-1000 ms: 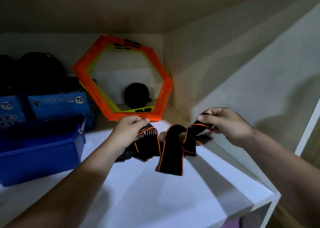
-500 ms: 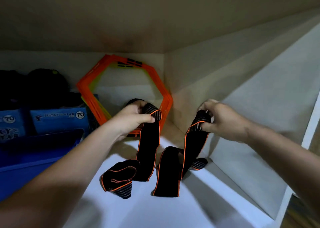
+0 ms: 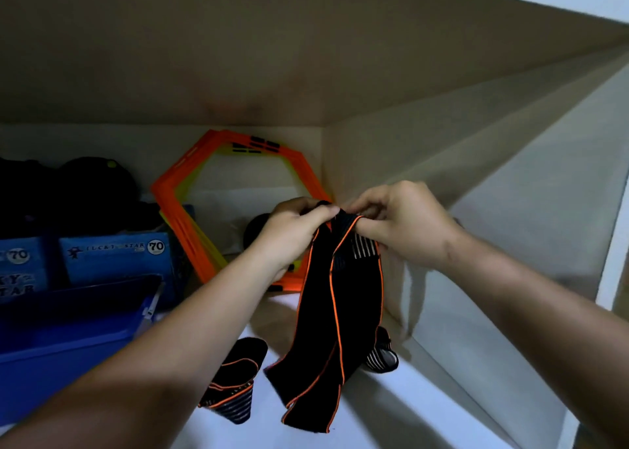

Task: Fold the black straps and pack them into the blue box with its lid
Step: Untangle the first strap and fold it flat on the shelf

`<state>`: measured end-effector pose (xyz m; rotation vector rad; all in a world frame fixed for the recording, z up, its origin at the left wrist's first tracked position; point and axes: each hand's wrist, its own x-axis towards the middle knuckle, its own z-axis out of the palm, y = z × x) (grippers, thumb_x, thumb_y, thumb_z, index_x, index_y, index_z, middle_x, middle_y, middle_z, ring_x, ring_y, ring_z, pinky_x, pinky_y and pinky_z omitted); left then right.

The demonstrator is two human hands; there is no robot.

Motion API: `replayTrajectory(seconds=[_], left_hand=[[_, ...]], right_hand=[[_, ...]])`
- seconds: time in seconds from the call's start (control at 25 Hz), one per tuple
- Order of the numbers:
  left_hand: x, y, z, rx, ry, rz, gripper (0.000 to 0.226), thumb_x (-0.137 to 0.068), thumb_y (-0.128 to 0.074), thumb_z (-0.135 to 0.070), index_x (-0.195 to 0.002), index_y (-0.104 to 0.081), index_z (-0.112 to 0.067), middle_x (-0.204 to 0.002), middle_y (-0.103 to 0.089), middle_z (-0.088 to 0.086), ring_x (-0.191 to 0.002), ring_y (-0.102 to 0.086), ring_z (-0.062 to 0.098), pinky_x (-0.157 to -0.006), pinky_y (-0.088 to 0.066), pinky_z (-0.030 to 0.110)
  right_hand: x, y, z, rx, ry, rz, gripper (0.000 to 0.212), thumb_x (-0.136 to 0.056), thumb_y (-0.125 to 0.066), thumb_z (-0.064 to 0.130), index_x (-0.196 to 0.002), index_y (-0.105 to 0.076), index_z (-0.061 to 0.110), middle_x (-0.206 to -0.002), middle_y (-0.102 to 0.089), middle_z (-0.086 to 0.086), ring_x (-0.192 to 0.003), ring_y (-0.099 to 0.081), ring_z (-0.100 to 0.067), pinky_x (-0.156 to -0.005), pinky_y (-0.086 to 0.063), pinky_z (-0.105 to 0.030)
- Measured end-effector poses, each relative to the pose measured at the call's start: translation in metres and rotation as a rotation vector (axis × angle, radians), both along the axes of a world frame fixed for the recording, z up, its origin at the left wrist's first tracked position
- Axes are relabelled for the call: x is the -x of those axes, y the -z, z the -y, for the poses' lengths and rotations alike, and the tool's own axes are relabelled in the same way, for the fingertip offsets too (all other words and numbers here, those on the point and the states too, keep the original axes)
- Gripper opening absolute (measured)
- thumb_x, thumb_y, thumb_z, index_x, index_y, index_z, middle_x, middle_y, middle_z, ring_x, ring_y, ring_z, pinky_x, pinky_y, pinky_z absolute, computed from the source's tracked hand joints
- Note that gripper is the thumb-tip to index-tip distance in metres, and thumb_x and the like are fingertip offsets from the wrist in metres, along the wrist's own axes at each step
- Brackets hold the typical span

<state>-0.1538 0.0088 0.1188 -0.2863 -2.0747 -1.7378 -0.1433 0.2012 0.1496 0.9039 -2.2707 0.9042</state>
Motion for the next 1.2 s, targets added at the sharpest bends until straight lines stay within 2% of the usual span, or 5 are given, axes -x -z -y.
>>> replayTrajectory(seconds=[0.24,0.48,0.64,1.0,1.2], left_hand=[[-0.013,-0.015,-0.015,-0.007,0.088,-0.05,0.025,-0.08,-0.074,-0.041,-0.083,-0.079,-0.017,-0.078,-0.074,0.006,-0.076,-0.069,0.021,-0.086,-0.056,0.051],[-0.026,-0.026,-0.017,0.212,0.218,-0.2,0.011,-0.09,-0.07,-0.016,-0.099,-0.076,-0.02,-0.086,-0.076,-0.009,-0.082,-0.068,0.0,-0.077,-0.049,0.017],[-0.016,-0.026,-0.02,0.424,0.094,-0.298,0.056,-0.074,-0.067,-0.01,-0.128,-0.056,-0.021,-0.109,-0.071,-0.001,-0.1,-0.067,0.01,-0.088,-0.054,0.031],[-0.002,-0.063,-0.032,-0.003,-0.025,-0.367,0.041,-0.076,-0.045,-0.009,-0.105,-0.071,-0.021,-0.101,-0.075,0.003,-0.098,-0.069,0.017,-0.089,-0.052,0.03],[-0.004,-0.046,-0.017,-0.439,0.746,0.062,0.038,-0.077,-0.061,-0.027,-0.107,-0.076,-0.01,-0.106,-0.076,0.017,-0.103,-0.071,0.03,-0.105,-0.047,0.047]], right_hand=[[0.004,-0.01,0.004,-0.065,0.247,-0.27,0.031,-0.076,-0.071,0.041,-0.069,-0.059,0.014,-0.063,-0.066,-0.001,-0.064,-0.064,-0.023,-0.059,-0.054,-0.037],[0.007,-0.026,0.005,-0.021,0.2,-0.197,0.02,-0.074,-0.067,0.033,-0.076,-0.062,0.013,-0.068,-0.066,-0.003,-0.07,-0.066,-0.026,-0.059,-0.055,-0.038],[0.015,-0.042,0.014,-0.011,0.283,-0.232,0.026,-0.072,-0.069,0.035,-0.065,-0.054,0.016,-0.061,-0.057,0.003,-0.068,-0.061,-0.025,-0.057,-0.044,-0.031],[0.016,-0.083,0.014,0.157,-0.006,-0.06,0.018,-0.076,-0.081,0.024,-0.075,-0.069,0.012,-0.046,-0.064,0.003,-0.04,-0.06,-0.009,-0.039,-0.042,-0.019],[0.014,-0.091,0.02,0.205,0.04,-0.164,0.019,-0.077,-0.077,0.024,-0.065,-0.064,0.017,-0.055,-0.069,-0.01,-0.043,-0.067,-0.023,-0.041,-0.054,-0.031]])
